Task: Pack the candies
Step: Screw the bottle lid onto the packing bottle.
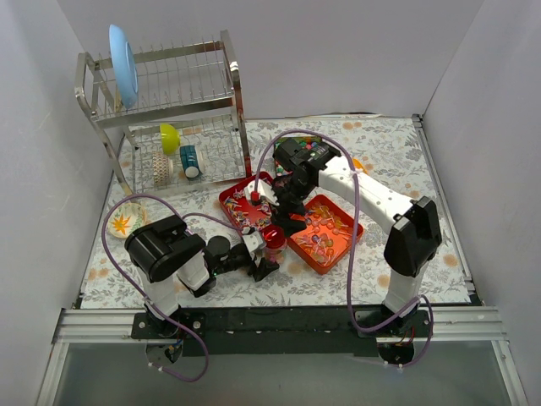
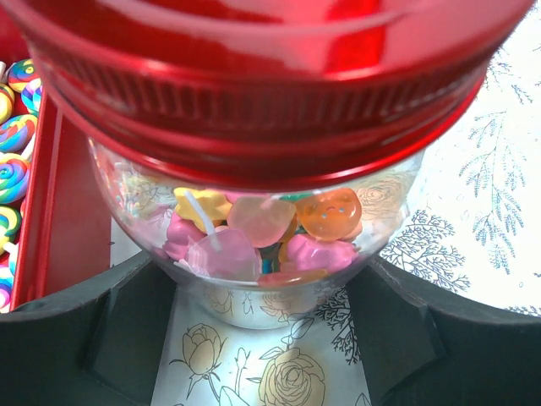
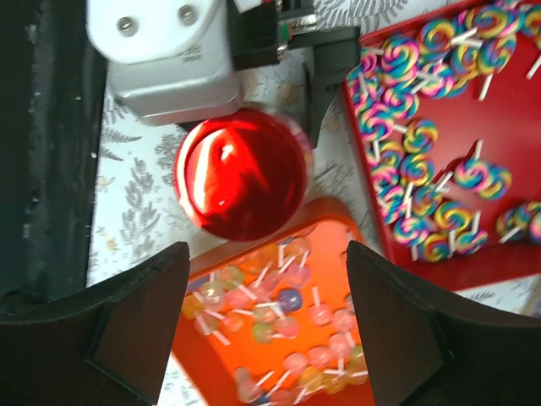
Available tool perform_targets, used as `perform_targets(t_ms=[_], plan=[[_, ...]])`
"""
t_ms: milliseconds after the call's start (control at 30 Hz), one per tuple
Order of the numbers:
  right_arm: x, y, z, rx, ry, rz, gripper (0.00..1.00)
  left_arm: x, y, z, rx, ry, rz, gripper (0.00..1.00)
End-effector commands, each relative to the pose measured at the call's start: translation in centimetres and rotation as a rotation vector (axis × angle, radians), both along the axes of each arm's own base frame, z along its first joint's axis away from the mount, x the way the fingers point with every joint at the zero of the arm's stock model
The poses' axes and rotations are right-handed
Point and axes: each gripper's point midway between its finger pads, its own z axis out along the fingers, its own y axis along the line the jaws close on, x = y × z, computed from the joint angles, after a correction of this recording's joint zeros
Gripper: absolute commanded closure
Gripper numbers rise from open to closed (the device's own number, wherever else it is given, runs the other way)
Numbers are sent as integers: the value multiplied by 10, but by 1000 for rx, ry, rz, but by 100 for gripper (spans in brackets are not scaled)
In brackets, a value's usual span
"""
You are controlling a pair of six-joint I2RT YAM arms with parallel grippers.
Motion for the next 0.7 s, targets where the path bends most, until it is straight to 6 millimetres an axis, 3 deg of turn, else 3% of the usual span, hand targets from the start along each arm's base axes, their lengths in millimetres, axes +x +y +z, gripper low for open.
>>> perform_targets(t_ms=[0, 200, 467, 667], plan=[[9, 23, 11, 101, -78, 146, 18, 2, -2, 12, -55, -32, -1, 100], [-10, 20, 1, 71, -58, 333, 17, 4, -3, 13, -53, -34, 2, 100], [-29, 17, -6, 68, -37, 387, 16, 3, -3, 13, -54, -37, 0, 100], [-29, 22, -12, 51, -1, 365, 18, 4, -3, 13, -56, -36, 0, 100]])
